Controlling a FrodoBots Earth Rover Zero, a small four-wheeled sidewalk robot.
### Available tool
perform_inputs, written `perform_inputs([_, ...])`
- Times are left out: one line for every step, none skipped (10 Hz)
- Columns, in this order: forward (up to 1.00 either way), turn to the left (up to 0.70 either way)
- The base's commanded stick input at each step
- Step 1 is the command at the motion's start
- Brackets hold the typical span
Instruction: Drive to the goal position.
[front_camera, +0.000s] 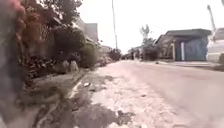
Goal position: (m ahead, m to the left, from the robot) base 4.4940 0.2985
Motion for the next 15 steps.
perform_inputs([0.7, 0.0])
perform_inputs([0.7, 0.0])
perform_inputs([0.7, 0.0])
perform_inputs([0.7, 0.0])
perform_inputs([0.7, 0.0])
perform_inputs([0.7, 0.0])
perform_inputs([0.7, 0.0])
perform_inputs([0.7, 0.0])
perform_inputs([0.7, 0.0])
perform_inputs([0.7, 0.0])
perform_inputs([0.7, 0.0])
perform_inputs([0.7, 0.0])
perform_inputs([0.7, 0.0])
perform_inputs([0.7, 0.0])
perform_inputs([0.7, 0.0])
